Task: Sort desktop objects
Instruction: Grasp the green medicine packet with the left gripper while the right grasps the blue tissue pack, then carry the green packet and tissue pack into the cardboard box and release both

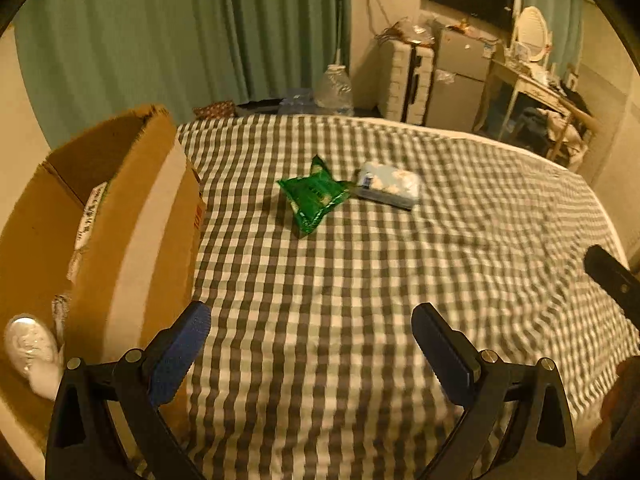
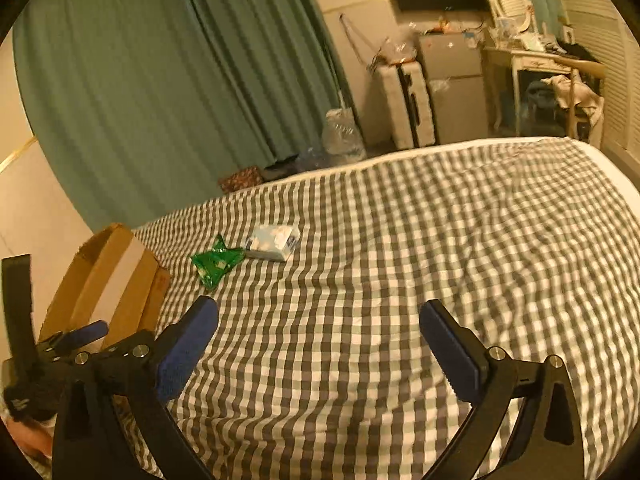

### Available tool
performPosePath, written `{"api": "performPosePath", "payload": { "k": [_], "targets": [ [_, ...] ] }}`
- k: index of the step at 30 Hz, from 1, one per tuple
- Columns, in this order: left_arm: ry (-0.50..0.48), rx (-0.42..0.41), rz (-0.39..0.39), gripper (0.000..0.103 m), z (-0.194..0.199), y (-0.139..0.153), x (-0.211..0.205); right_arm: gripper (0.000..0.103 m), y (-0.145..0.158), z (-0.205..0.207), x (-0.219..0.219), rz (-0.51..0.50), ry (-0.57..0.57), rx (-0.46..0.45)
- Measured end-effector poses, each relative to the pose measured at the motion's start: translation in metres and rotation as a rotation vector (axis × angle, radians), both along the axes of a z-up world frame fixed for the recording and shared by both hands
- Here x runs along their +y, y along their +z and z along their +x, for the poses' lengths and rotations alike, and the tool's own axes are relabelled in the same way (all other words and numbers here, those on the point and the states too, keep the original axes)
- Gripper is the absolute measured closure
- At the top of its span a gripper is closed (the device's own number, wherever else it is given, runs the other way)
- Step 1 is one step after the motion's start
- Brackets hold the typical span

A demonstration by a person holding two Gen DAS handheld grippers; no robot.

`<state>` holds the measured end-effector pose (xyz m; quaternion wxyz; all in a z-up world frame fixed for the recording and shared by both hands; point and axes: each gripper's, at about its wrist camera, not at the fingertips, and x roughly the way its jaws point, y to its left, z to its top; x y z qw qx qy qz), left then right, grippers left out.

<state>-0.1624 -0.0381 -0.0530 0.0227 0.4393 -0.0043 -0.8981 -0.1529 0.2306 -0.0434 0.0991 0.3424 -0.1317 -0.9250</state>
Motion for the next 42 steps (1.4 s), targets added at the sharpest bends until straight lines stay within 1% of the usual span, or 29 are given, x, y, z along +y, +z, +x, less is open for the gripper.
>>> {"api": "performPosePath", "payload": {
  "k": [3,5,6,8,11,14,16,18,20,22,23,24,26,28,29,30,31,32,33,34,35,36,37,38,39,40,42],
  "targets": [
    [0.032,-0.027,0.005,0.0,-0.021,-0.015,-0.006,0.002,-0.006,-0.015,-0.008,0.034,0.015,0.005],
    [0.051,-0.051,0.031,0.0,-0.035,-0.025,-0.011,0.002,-0.012,-0.026,-0.01,0.038,0.037,-0.008],
    [0.07,-0.056,0.056,0.0,-0.045,-0.031,-0.014,0.002,-0.016,-0.032,-0.011,0.037,0.047,-0.018],
    [0.105,-0.055,0.082,0.0,-0.061,-0.038,-0.019,0.002,-0.023,-0.044,-0.015,0.044,0.063,-0.037],
    [0.155,-0.052,0.095,0.0,-0.086,-0.048,-0.025,0.002,-0.033,-0.058,-0.024,0.079,0.082,-0.051],
    [0.19,-0.037,0.094,0.0,-0.11,-0.058,-0.032,0.002,-0.035,-0.073,-0.034,0.141,0.118,-0.02],
    [0.214,-0.029,0.092,0.0,-0.121,-0.062,-0.037,0.002,-0.034,-0.085,-0.044,0.196,0.154,0.022],
    [0.232,-0.013,0.138,0.0,-0.129,-0.067,-0.045,0.002,-0.036,-0.098,-0.05,0.219,0.195,0.044],
    [0.223,-0.038,0.164,0.0,-0.137,-0.072,-0.048,0.002,-0.04,-0.114,-0.058,0.215,0.246,0.054],
    [0.227,-0.096,0.129,0.0,-0.146,-0.08,-0.048,0.002,-0.045,-0.13,-0.065,0.232,0.291,0.068],
    [0.217,-0.116,0.116,0.0,-0.149,-0.084,-0.046,0.002,-0.05,-0.14,-0.071,0.249,0.314,0.056],
    [0.204,-0.103,0.102,0.0,-0.15,-0.084,-0.045,0.002,-0.058,-0.155,-0.077,0.266,0.329,0.033],
    [0.183,-0.087,0.086,0.0,-0.151,-0.083,-0.044,0.002,-0.07,-0.172,-0.085,0.245,0.36,0.003],
    [0.162,-0.092,0.076,0.001,-0.154,-0.082,-0.044,0.002,-0.077,-0.182,-0.092,0.236,0.381,0.0],
    [0.156,-0.084,0.073,0.005,-0.153,-0.081,-0.044,0.002,-0.08,-0.188,-0.098,0.268,0.39,-0.001],
    [0.155,-0.07,0.069,0.011,-0.152,-0.079,-0.045,0.002,-0.082,-0.193,-0.105,0.307,0.402,-0.002],
    [0.159,-0.057,0.06,0.021,-0.152,-0.077,-0.045,0.002,-0.083,-0.195,-0.109,0.334,0.41,0.004],
    [0.16,-0.04,0.046,0.026,-0.151,-0.077,-0.043,0.002,-0.084,-0.197,-0.114,0.354,0.425,0.005],
    [0.135,-0.031,0.014,0.034,-0.151,-0.078,-0.038,0.002,-0.084,-0.198,-0.121,0.371,0.443,0.015],
    [0.105,-0.023,-0.04,0.042,-0.151,-0.079,-0.031,0.002,-0.085,-0.197,-0.125,0.387,0.451,0.025],
    [0.077,-0.012,-0.063,0.045,-0.149,-0.079,-0.027,0.007,-0.086,-0.197,-0.129,0.406,0.459,0.03],
    [0.056,-0.004,-0.068,0.058,-0.147,-0.079,-0.023,0.013,-0.089,-0.195,-0.13,0.406,0.473,0.025],
    [0.031,0.0,-0.071,0.07,-0.146,-0.078,-0.021,0.033,-0.09,-0.195,-0.128,0.38,0.483,0.012],
    [0.011,0.002,-0.091,0.07,-0.145,-0.078,-0.016,0.034,-0.093,-0.195,-0.125,0.343,0.486,-0.017],
    [0.002,0.006,-0.121,0.074,-0.144,-0.077,-0.011,0.036,-0.092,-0.192,-0.12,0.302,0.481,-0.026],
    [-0.008,0.004,-0.135,0.075,-0.143,-0.076,-0.006,0.038,-0.092,-0.189,-0.115,0.278,0.474,-0.031],
    [-0.016,-0.011,-0.123,0.075,-0.135,-0.072,-0.003,0.039,-0.091,-0.182,-0.105,0.234,0.444,-0.049]
  ]
}}
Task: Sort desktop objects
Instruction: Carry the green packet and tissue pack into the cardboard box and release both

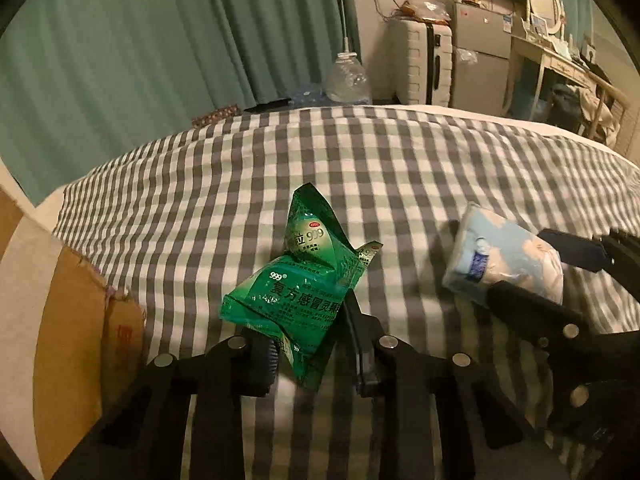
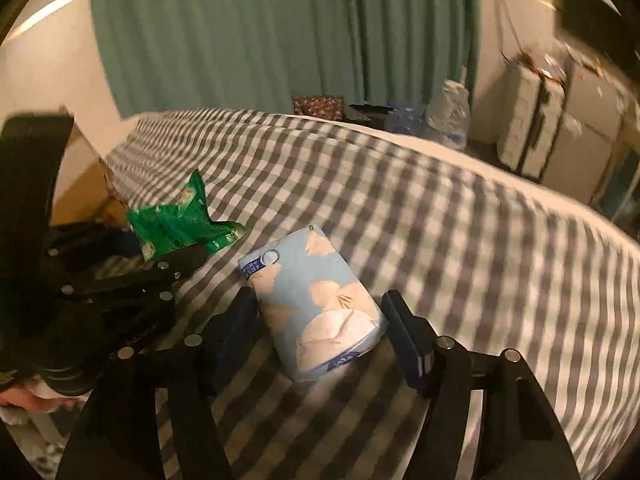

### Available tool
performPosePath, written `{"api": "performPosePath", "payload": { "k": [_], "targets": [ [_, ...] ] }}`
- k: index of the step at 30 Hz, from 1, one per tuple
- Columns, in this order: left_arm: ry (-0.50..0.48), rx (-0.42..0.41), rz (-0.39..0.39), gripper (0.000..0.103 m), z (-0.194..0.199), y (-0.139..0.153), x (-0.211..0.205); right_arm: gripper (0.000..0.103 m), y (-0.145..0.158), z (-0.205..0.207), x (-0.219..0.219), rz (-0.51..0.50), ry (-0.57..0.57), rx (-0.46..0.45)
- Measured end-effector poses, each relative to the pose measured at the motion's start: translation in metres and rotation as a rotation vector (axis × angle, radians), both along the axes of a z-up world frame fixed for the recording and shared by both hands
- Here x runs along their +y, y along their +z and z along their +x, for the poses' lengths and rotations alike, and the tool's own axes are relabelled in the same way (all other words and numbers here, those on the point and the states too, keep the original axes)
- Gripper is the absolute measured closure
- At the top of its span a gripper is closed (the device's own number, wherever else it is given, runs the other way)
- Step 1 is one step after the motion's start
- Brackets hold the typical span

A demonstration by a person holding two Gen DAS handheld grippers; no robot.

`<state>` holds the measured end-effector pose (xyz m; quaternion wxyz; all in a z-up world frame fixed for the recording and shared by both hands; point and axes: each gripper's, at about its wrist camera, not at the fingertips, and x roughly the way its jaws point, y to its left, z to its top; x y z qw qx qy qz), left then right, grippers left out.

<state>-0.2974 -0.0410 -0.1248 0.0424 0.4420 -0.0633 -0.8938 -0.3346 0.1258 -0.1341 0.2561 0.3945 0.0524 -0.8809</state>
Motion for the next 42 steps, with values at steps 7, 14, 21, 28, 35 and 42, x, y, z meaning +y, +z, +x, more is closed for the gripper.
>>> {"api": "performPosePath", "payload": {
  "k": [7,14,21,28,35,42],
  "targets": [
    [0.014,-0.047,0.105,0.075,0.07,0.018,0.006,0.042,0.004,0.044,0.031,0.008,-0.095,-0.062],
    [-0.058,-0.05,0.137,0.075,0.158,0.04,0.021,0.042,0.037,0.118,0.039,-0.017,-0.148,-0.035],
    [-0.107,-0.054,0.116,0.075,0.218,0.068,0.014,0.042,0.061,0.202,0.018,0.071,-0.209,0.045],
    [-0.127,0.119,0.185,0.075,0.245,0.15,-0.013,0.042,0.12,0.26,0.008,0.002,-0.262,0.11],
    [-0.156,0.229,0.139,0.075,0.243,0.217,-0.083,0.042,0.183,0.281,-0.033,-0.037,-0.268,0.172],
    [-0.055,0.256,0.164,0.075,0.239,0.231,-0.179,0.042,0.223,0.274,-0.128,-0.077,-0.178,0.153]
  ]
}}
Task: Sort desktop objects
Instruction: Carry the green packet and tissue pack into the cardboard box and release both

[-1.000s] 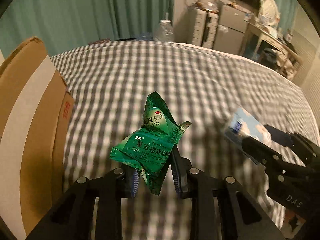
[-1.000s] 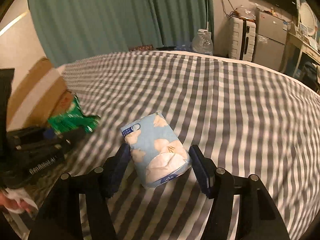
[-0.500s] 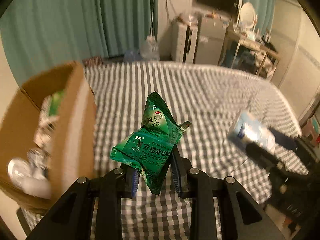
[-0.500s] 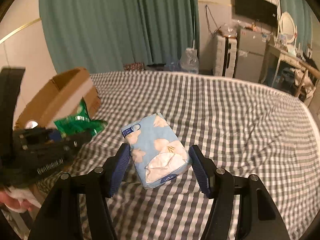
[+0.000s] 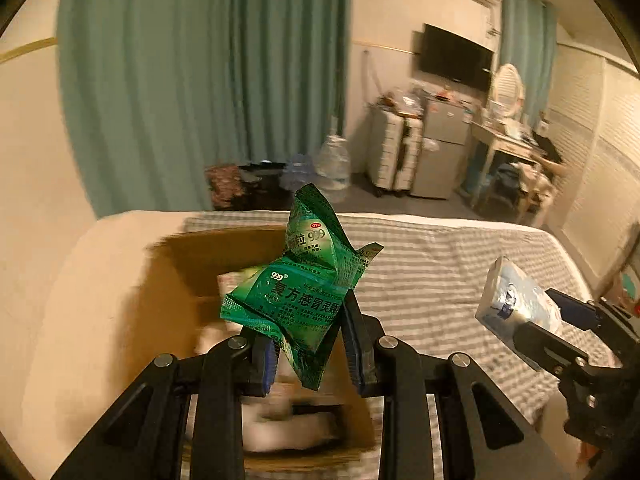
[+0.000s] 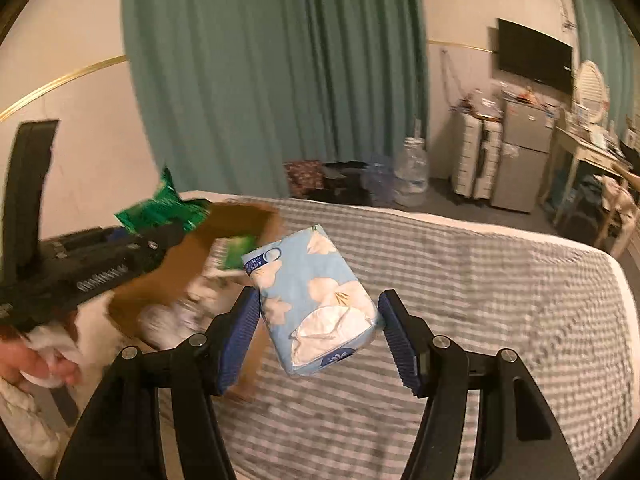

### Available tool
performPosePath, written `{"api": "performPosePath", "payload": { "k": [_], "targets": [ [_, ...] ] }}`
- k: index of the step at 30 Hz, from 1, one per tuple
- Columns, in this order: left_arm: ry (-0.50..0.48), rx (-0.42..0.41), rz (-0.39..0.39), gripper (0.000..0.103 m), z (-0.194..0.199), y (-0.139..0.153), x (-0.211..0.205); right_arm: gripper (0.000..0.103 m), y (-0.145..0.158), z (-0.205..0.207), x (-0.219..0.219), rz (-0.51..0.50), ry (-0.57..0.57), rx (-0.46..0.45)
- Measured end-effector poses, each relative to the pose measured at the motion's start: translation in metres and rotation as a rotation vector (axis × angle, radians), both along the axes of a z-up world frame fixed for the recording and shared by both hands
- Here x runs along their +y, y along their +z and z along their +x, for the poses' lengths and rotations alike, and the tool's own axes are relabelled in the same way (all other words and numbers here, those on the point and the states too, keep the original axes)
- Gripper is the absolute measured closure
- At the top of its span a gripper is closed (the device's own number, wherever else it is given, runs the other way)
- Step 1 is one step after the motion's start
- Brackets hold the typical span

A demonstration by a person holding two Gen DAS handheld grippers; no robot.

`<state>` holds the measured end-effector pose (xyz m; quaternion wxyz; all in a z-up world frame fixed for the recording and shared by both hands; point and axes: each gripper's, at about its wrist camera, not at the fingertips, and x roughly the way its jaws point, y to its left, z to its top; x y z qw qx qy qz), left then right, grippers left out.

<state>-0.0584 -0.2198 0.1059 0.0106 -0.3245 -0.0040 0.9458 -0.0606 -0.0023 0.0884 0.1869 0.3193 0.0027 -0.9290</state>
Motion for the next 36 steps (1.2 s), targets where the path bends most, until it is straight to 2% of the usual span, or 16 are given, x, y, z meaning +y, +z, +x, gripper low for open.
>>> {"api": "performPosePath", "payload": {
  "k": [2,6,8,10,12,13,14,15,16,19,23,29,34,36],
  "targets": [
    [0.044,0.037,-0.007,0.075,0.0,-0.004,-0.029,0.041,-0.002,-0.001,-0.03,-0.016,0.028,-0.032],
    [0.098,0.001,0.02,0.075,-0.005,-0.023,-0.074,0.041,-0.018,-0.017,-0.087,-0.056,0.056,-0.142],
    [0.128,0.001,0.041,0.075,-0.003,-0.03,-0.084,0.041,-0.032,-0.026,-0.107,-0.07,0.044,-0.196],
    [0.12,-0.017,0.091,0.075,-0.002,-0.039,-0.092,0.04,-0.043,-0.038,-0.117,-0.06,0.004,-0.238],
    [0.094,-0.042,0.105,0.073,-0.004,-0.05,-0.096,0.04,-0.051,-0.042,-0.12,-0.093,-0.046,-0.277],
    [0.081,-0.057,0.107,0.064,-0.006,-0.054,-0.097,0.034,-0.053,-0.045,-0.119,-0.119,-0.07,-0.294],
    [0.059,-0.082,0.111,0.053,-0.008,-0.059,-0.097,0.018,-0.053,-0.048,-0.117,-0.125,-0.088,-0.301],
    [0.033,-0.13,0.114,0.02,-0.01,-0.067,-0.096,0.013,-0.053,-0.046,-0.118,-0.117,-0.111,-0.295],
    [0.032,-0.16,0.11,0.006,-0.013,-0.072,-0.096,0.011,-0.049,-0.044,-0.117,-0.097,-0.126,-0.261],
    [0.046,-0.119,0.092,0.006,-0.002,-0.079,-0.094,0.005,-0.033,-0.045,-0.111,0.01,-0.156,-0.124],
    [0.037,-0.113,0.094,0.005,0.004,-0.081,-0.084,0.0,-0.026,-0.033,-0.098,0.099,-0.19,-0.032],
    [0.033,0.028,0.135,0.001,0.016,-0.056,-0.061,0.0,-0.034,-0.01,-0.068,0.165,-0.235,-0.025],
    [0.062,0.019,0.104,0.0,0.019,-0.049,-0.056,0.0,-0.043,-0.006,-0.048,0.199,-0.367,-0.03],
    [0.029,0.033,0.113,0.0,0.021,-0.046,-0.056,0.0,-0.044,-0.005,-0.045,0.163,-0.37,-0.028]
  ]
}}
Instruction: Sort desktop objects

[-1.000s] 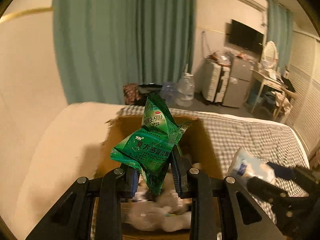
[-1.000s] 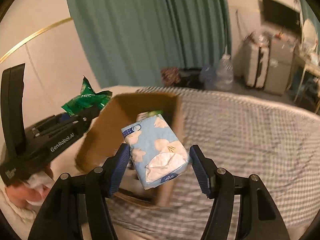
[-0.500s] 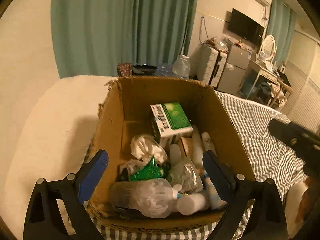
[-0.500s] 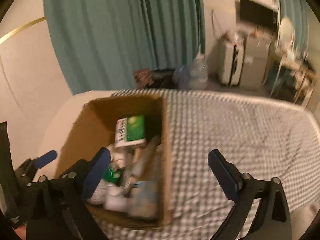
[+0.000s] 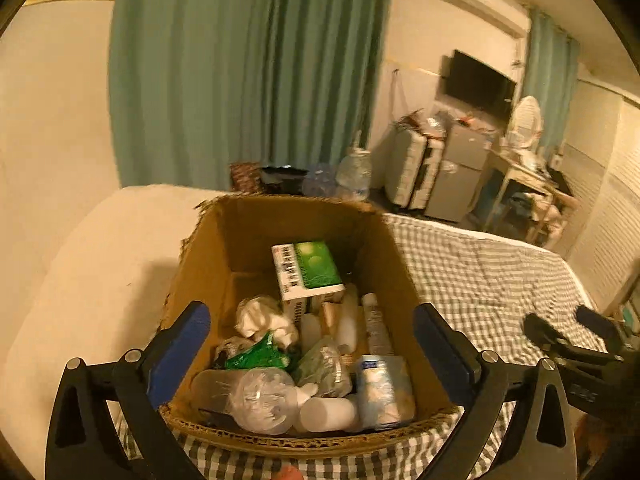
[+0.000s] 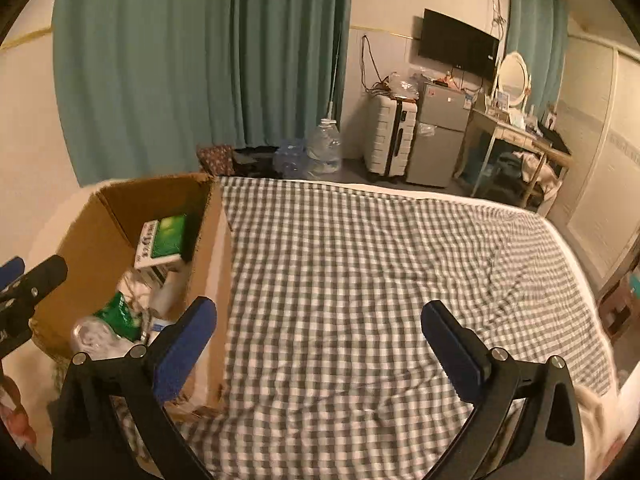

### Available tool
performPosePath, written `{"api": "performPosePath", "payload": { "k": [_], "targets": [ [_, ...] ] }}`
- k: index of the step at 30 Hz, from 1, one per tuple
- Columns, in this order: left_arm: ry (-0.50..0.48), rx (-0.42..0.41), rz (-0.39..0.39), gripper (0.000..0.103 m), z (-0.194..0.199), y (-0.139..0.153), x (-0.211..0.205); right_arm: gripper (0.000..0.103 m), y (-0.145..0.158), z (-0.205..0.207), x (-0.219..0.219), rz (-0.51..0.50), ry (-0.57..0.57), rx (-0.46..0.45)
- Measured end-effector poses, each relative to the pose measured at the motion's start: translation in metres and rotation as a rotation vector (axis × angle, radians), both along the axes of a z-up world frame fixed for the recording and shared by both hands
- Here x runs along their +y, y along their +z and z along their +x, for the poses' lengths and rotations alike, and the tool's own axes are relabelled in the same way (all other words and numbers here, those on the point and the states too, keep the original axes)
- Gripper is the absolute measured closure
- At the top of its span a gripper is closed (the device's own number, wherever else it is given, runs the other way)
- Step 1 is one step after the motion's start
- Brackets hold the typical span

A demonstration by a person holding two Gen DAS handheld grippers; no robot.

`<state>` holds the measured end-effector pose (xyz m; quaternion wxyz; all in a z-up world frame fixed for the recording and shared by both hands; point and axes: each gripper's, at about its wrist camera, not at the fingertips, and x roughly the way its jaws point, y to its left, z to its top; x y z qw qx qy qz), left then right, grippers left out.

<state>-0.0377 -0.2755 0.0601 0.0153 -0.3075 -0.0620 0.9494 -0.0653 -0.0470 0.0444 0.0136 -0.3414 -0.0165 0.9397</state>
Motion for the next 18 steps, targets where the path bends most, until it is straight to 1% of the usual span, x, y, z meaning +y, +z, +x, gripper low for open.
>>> {"api": "performPosePath", "payload": {
  "k": [3,5,8,10,11,14,18],
  "targets": [
    [0.023,0.004,-0.008,0.0,-0.001,0.001,-0.001,0.0,-0.003,0.0,-0.001,-0.013,0.014,0.013],
    [0.009,0.003,-0.014,0.0,-0.003,-0.001,0.001,0.0,-0.007,-0.002,-0.008,0.02,0.024,0.001],
    [0.005,-0.005,-0.054,0.0,-0.004,-0.004,0.007,0.0,-0.011,-0.005,-0.012,0.032,0.022,-0.014],
    [0.001,0.003,-0.07,0.0,-0.004,-0.005,0.01,0.0,-0.012,-0.005,-0.011,0.02,0.011,-0.018],
    [-0.02,0.009,-0.084,0.0,-0.003,-0.005,0.014,0.0,-0.012,-0.006,-0.009,0.007,0.006,-0.023],
    [-0.026,0.005,-0.124,0.0,-0.003,-0.006,0.02,0.0,-0.017,-0.01,-0.001,-0.026,-0.033,-0.061],
    [-0.035,-0.003,-0.122,0.0,-0.006,-0.011,0.023,0.0,-0.017,-0.009,0.011,-0.065,-0.072,-0.072]
  ]
}}
